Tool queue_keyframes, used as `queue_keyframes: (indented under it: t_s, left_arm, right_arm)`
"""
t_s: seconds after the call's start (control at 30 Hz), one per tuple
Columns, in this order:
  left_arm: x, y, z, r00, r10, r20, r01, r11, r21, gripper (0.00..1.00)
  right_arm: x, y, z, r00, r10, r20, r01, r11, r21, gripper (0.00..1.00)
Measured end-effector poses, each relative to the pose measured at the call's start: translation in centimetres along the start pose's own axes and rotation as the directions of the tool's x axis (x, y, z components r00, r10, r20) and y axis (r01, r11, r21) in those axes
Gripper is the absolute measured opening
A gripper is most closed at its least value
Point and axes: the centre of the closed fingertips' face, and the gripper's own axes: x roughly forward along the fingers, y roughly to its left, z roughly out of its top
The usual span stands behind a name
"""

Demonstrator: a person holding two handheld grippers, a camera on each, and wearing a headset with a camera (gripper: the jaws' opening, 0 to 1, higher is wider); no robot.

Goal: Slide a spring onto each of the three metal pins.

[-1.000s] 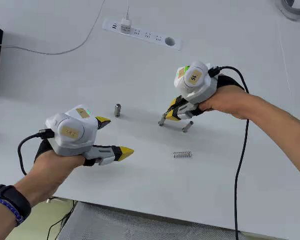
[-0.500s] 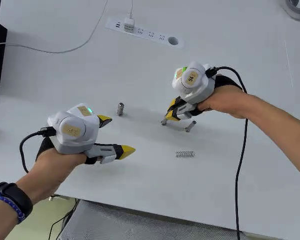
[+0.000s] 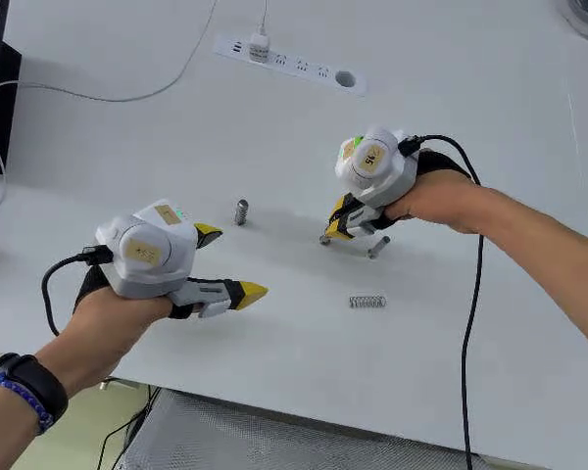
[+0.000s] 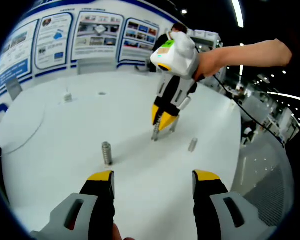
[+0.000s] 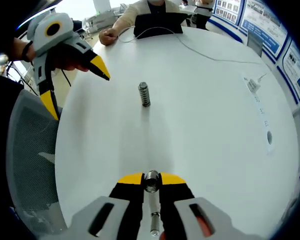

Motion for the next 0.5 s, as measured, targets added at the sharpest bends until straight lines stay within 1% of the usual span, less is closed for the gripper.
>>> queue_keyframes:
  t_s: [0.5]
  left_arm:
    - [-0.2, 0.0, -0.4, 1.0000, 0.006, -0.004, -0.006, 1.000, -0.013, 0.64]
  right_arm:
    - [1.2, 0.0, -0.5, 0.9999, 0.003, -0.014, -0.003, 1.000, -0.006, 0.12]
